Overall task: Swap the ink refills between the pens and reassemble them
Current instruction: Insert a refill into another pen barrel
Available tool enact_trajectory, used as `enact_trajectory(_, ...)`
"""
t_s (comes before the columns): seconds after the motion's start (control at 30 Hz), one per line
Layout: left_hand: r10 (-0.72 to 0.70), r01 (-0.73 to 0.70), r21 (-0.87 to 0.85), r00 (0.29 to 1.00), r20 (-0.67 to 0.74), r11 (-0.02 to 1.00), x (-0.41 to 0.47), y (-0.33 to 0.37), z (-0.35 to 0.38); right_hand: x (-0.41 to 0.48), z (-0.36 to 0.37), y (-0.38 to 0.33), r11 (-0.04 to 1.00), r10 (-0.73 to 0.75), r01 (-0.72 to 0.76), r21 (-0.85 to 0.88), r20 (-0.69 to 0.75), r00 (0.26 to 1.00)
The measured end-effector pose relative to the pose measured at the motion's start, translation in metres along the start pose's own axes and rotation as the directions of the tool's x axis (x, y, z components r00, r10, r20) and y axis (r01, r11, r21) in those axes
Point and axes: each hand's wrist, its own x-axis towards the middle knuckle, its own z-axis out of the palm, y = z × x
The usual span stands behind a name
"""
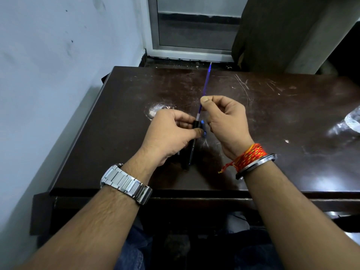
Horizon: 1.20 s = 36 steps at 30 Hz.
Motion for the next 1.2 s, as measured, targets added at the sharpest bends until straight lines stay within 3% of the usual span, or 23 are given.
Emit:
enact_trajectory(0.17,0.036,-0.039,-0.058,0.998,-0.058,0.998,0.001,0.001,0.000,-0.005,-0.001,-0.001,0.997,0.022,-0.014,-0.072,0.105,0.994)
enact_trajectory(0.33,0.061,-0.069,-0.058,0.989,-0.133,0.996,0.003,0.000,-0.002,0.003,-0.011,-0.001,0.991,0.077,-0.080,-0.108,-0.029,0.997)
enact_trajectory(0.4,0.052,-0.061,-0.059,0.988,-0.144,0.996,0.002,0.000,-0.001,0.005,-0.014,0.004,0.937,0.083,-0.106,-0.332,-0.081,0.993)
enact_trajectory(0.5,0.038,-0.048,-0.058,0.987,-0.156,0.997,0.002,0.000,0.000,0.003,-0.017,0.011,0.742,0.051,-0.070,-0.667,-0.048,0.998)
enact_trajectory(0.6,0.029,-0.038,-0.050,0.985,-0.171,0.998,0.002,0.000,0.001,0.002,-0.015,0.015,0.669,0.076,-0.051,-0.741,0.000,0.997)
enact_trajectory(0.83,0.010,-0.014,-0.024,0.988,-0.153,1.000,0.001,0.000,0.001,0.004,-0.013,0.018,0.632,0.053,-0.050,-0.773,-0.021,0.998)
enact_trajectory(0.93,0.005,-0.007,-0.010,0.992,-0.125,1.000,0.001,0.000,0.000,0.008,-0.011,0.015,0.741,0.009,-0.051,-0.669,-0.066,0.998)
enact_trajectory(1.03,0.009,-0.007,0.023,0.996,-0.085,1.000,0.000,0.001,0.000,0.009,-0.006,0.007,0.960,0.010,-0.048,-0.277,-0.138,0.990)
enact_trajectory(1.1,0.009,-0.006,0.044,0.998,-0.060,0.999,0.000,0.000,0.001,0.011,-0.006,0.003,0.997,0.042,-0.051,-0.049,-0.174,0.984)
enact_trajectory(1.2,0.003,-0.001,0.056,0.999,-0.045,0.998,0.000,-0.001,0.002,0.011,-0.008,-0.001,0.993,0.071,-0.055,0.102,-0.168,0.983)
